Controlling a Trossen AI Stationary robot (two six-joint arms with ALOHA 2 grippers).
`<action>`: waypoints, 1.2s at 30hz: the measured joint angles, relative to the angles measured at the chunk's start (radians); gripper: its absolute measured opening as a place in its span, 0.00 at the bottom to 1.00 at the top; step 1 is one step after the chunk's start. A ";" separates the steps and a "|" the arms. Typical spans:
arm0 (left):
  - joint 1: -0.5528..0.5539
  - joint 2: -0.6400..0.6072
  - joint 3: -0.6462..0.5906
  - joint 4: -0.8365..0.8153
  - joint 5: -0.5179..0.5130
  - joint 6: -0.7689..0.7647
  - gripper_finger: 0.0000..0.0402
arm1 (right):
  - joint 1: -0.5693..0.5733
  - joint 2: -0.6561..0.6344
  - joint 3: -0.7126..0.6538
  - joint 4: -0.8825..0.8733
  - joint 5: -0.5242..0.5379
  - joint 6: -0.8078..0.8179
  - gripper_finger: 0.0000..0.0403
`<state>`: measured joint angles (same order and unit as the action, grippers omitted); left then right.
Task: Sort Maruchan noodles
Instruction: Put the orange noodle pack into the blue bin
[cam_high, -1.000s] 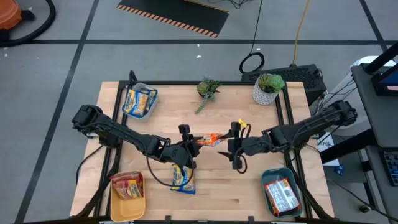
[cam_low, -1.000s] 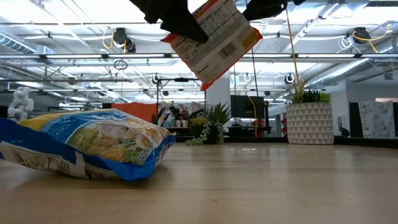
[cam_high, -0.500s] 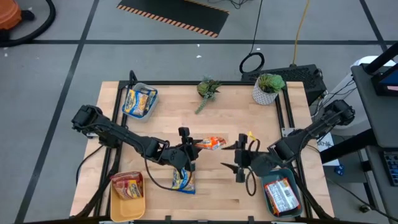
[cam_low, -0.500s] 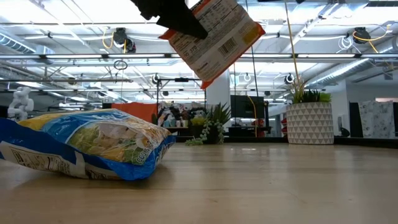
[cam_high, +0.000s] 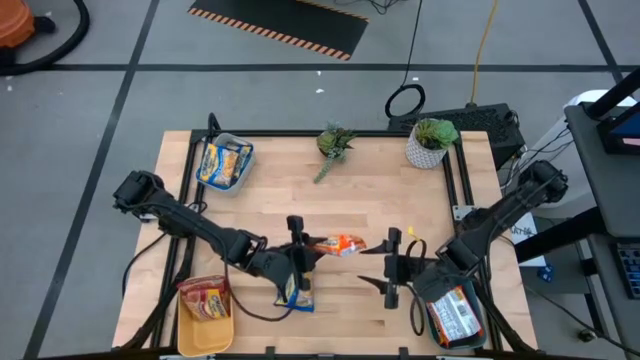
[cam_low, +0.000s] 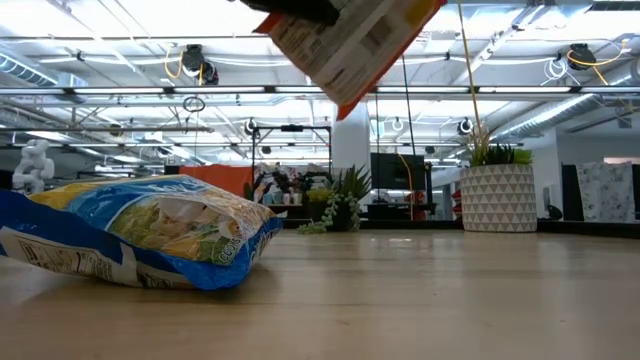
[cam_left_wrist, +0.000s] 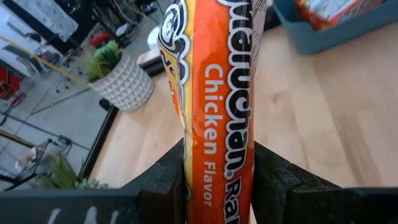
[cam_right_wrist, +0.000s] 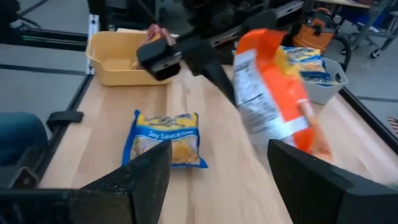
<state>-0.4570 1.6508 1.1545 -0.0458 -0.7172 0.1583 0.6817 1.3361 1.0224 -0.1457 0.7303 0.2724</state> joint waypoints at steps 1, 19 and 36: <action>-0.003 0.000 0.000 0.012 0.000 0.005 0.31 | 0.007 0.005 0.005 -0.001 0.000 0.000 0.65; -0.046 0.000 0.001 0.217 0.035 -0.133 0.32 | 0.096 0.045 0.091 -0.209 0.051 0.010 0.76; -0.047 0.000 0.001 0.362 -0.018 -0.115 0.32 | 0.187 -0.024 0.091 -0.395 0.031 0.160 0.75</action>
<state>-0.5045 1.6505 1.1553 0.3164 -0.7353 0.0433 0.8691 1.3123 1.1133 -0.5405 0.7611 0.4329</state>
